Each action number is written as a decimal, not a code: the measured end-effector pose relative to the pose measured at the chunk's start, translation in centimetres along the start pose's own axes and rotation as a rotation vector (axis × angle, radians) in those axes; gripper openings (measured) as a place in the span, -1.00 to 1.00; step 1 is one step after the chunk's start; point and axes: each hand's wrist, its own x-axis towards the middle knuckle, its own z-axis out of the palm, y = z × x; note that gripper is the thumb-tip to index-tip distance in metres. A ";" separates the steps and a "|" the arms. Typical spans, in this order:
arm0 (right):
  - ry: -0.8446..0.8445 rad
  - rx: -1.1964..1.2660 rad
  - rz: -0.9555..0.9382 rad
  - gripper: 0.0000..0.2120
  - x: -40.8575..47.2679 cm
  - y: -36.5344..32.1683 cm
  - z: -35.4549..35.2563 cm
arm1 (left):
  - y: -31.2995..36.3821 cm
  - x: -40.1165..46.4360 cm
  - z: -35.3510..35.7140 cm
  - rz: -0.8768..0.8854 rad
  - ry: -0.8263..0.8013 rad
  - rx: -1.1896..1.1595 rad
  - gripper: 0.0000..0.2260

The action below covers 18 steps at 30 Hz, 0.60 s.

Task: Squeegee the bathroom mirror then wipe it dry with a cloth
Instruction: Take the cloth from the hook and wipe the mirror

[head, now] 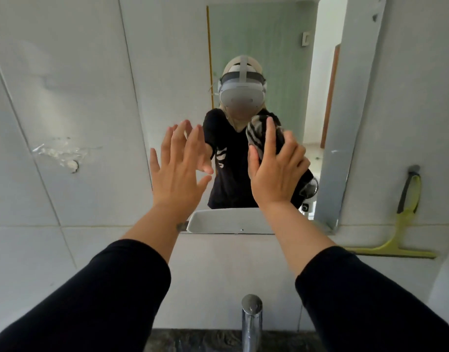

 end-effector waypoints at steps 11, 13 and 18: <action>-0.076 -0.046 -0.514 -0.40 -1.4 -13.0 1.9 | -7.8 -4.1 -0.3 -0.176 -0.080 0.091 -0.17; -0.088 -0.067 -0.580 -0.25 -2.4 -13.7 2.3 | -8.9 -5.1 0.0 -0.210 -0.101 0.109 -0.17; -0.060 -0.064 -0.760 -0.41 -6.9 -12.8 3.1 | -9.9 -7.7 1.2 -0.269 -0.163 0.123 -0.17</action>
